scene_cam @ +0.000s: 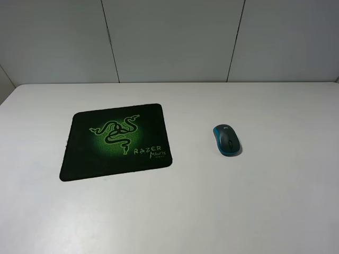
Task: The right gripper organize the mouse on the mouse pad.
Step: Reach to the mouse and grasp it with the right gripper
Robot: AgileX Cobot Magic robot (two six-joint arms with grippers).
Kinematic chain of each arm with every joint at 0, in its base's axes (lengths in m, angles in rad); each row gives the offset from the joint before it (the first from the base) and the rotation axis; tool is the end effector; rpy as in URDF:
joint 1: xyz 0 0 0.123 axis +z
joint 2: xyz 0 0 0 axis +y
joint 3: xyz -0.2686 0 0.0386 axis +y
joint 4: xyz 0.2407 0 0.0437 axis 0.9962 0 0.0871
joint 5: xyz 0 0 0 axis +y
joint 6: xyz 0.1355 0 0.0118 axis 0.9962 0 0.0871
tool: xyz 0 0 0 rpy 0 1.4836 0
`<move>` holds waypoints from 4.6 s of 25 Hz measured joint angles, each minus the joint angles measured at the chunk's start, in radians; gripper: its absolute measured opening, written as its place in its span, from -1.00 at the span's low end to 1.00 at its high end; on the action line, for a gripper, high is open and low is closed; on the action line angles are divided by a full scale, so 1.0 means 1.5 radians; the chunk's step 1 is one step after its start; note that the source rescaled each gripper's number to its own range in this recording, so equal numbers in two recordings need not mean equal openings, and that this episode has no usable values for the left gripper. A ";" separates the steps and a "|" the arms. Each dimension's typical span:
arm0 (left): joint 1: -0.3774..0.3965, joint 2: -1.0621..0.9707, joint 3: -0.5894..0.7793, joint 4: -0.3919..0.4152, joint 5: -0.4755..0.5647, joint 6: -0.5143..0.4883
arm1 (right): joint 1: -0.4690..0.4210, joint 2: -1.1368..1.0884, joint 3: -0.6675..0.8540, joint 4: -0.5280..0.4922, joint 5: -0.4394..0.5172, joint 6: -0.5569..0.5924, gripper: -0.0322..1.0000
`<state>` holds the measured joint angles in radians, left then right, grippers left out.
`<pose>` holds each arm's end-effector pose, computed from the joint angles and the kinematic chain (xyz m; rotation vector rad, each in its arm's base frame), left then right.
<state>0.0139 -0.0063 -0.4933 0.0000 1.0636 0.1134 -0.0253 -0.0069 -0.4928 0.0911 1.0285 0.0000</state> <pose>0.0423 0.0006 0.2511 0.1019 2.0460 0.0794 0.0444 0.0095 0.2557 0.0230 2.0102 0.0923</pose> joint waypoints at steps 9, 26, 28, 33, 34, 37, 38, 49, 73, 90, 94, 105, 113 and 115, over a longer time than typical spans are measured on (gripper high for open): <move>0.000 0.000 0.000 0.000 -0.001 0.000 | 0.000 0.000 0.000 0.004 0.000 0.000 1.00; 0.000 0.000 0.000 0.000 -0.001 0.000 | 0.000 0.151 -0.131 0.040 0.086 -0.032 1.00; 0.000 0.000 0.000 0.000 -0.001 0.000 | 0.000 0.211 -0.177 0.047 0.096 -0.033 1.00; 0.000 0.000 0.000 0.000 -0.001 0.000 | 0.000 0.348 -0.278 0.056 0.111 -0.035 1.00; 0.000 0.000 0.000 0.000 -0.001 0.000 | 0.000 0.376 -0.293 0.057 0.111 -0.035 1.00; 0.000 0.000 0.000 0.000 -0.001 0.000 | 0.009 0.451 -0.327 0.060 0.112 -0.035 1.00; 0.000 0.000 0.000 0.000 -0.001 0.000 | 0.016 0.476 -0.334 0.060 0.112 -0.035 1.00; 0.000 0.000 0.000 0.000 -0.001 0.000 | 0.163 0.729 -0.368 -0.001 0.061 0.055 1.00; 0.000 0.000 0.000 0.000 0.000 0.000 | 0.276 1.094 -0.368 -0.054 -0.201 0.103 1.00; 0.000 0.000 0.000 0.000 0.000 0.000 | 0.276 1.272 -0.506 -0.061 -0.185 0.061 1.00; 0.000 0.000 0.000 0.000 0.000 0.000 | 0.276 1.303 -0.528 -0.075 -0.180 0.059 1.00; 0.000 0.000 0.000 0.000 0.000 0.000 | 0.276 1.354 -0.531 -0.129 -0.182 0.089 1.00; 0.000 0.000 0.000 0.000 0.000 0.000 | 0.276 1.382 -0.531 -0.132 -0.205 0.090 1.00; 0.000 0.000 0.000 0.000 0.000 0.000 | 0.276 1.385 -0.531 -0.133 -0.213 0.090 1.00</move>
<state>0.0139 -0.0063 -0.4933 0.0000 1.0633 0.1134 0.3888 2.0708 -1.2893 -0.1082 0.7088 0.1350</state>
